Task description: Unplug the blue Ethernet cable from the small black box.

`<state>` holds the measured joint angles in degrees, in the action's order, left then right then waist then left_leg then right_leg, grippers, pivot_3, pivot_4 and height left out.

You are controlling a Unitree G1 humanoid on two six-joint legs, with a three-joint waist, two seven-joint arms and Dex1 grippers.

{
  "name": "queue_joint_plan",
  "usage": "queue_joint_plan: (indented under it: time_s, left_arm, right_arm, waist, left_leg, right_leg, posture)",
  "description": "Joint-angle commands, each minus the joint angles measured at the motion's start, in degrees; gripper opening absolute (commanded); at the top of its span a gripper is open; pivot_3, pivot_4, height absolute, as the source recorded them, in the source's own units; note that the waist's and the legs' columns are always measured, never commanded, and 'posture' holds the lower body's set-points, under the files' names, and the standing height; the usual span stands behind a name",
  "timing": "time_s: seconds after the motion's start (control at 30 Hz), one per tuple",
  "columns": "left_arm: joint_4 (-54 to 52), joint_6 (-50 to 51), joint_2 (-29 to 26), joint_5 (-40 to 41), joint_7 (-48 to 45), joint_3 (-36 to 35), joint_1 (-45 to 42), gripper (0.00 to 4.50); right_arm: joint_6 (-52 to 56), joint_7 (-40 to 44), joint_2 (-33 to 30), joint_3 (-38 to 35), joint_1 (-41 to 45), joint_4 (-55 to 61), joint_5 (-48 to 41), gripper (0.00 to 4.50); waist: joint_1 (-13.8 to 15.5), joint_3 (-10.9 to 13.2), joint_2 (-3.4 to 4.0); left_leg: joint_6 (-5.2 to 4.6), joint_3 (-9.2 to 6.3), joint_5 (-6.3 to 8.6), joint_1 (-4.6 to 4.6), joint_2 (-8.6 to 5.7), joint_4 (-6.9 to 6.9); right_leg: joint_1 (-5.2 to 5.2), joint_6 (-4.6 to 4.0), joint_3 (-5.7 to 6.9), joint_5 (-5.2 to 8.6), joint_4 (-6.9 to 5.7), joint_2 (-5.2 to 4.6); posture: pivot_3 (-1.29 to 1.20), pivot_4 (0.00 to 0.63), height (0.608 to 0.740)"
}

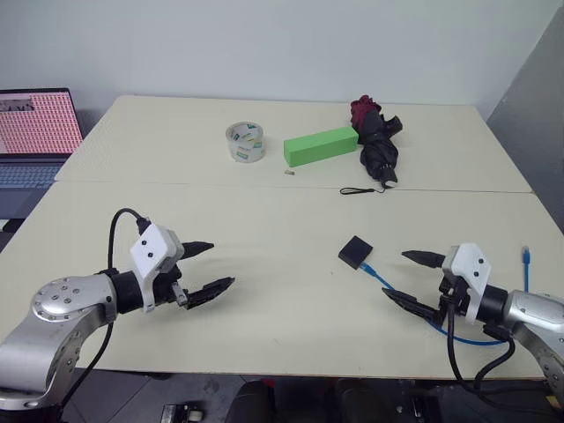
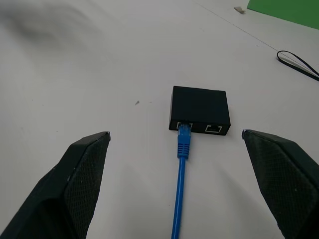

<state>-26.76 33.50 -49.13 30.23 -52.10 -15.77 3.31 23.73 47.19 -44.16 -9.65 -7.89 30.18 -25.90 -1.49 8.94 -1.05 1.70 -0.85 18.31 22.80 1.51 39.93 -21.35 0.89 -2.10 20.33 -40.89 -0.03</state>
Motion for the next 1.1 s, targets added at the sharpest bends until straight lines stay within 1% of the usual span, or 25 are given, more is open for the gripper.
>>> queue_joint_plan:
  time_s: [0.03,0.3,0.6,0.77,0.83,1.1]
  left_arm:
    - [-1.86,-0.08,-0.77,1.70,-0.78,-0.98,-1.14,4.48]
    - [-1.90,-0.49,-0.63,1.04,-0.43,-0.02,-1.26,4.48]
    - [-1.66,-1.24,0.08,-0.01,-0.08,2.89,-1.62,4.48]
    - [-2.78,0.02,0.05,2.14,-1.60,5.16,-2.79,4.48]
    - [-2.99,0.64,0.20,3.23,-2.02,5.88,-3.74,4.48]
    - [-4.14,1.61,0.60,5.42,-4.17,10.22,-7.72,4.48]
  right_arm:
    - [-0.96,0.01,-0.04,-1.71,-0.19,1.72,-0.37,4.50]
    - [-0.61,-0.43,0.39,-1.42,-0.50,2.21,-0.32,4.50]
    - [0.07,-2.23,1.35,0.29,-1.04,3.54,0.20,4.50]
    - [1.32,-7.04,4.46,3.06,-0.45,2.80,2.78,4.50]
    - [1.85,-9.07,4.96,4.74,-0.03,1.46,5.67,4.50]
    - [1.54,-12.90,10.41,11.04,4.38,-5.66,10.32,4.50]
  waist:
    - [0.01,0.00,0.00]
    - [0.00,0.00,0.00]
    - [0.01,0.00,0.00]
    - [0.01,0.00,0.01]
    - [0.02,0.00,0.01]
    - [-0.04,0.02,0.04]
  left_leg:
    - [0.00,0.00,0.00,0.00,0.00,0.00]
    - [0.00,0.00,0.00,0.00,-0.01,0.00]
    - [0.00,0.00,0.00,0.00,0.00,0.00]
    - [0.01,0.01,0.00,0.00,-0.01,0.00]
    - [0.01,0.01,-0.01,0.00,-0.01,0.00]
    - [0.16,0.02,-0.09,-0.01,-0.01,0.00]
  right_leg:
    - [0.00,0.00,0.00,0.00,0.00,0.00]
    - [0.00,0.00,-0.01,0.00,0.01,0.00]
    - [0.01,0.00,-0.01,0.00,0.00,0.00]
    - [0.00,0.00,-0.03,0.00,0.00,0.00]
    - [0.00,0.00,-0.02,0.00,0.00,0.00]
    - [-0.02,0.00,-0.04,0.00,-0.01,0.02]
  posture:
    - [0.00,0.150,0.740]
    - [0.00,0.150,0.740]
    - [0.00,0.150,0.740]
    - [0.00,0.150,0.740]
    - [0.00,0.150,0.740]
    - [0.00,0.150,0.740]
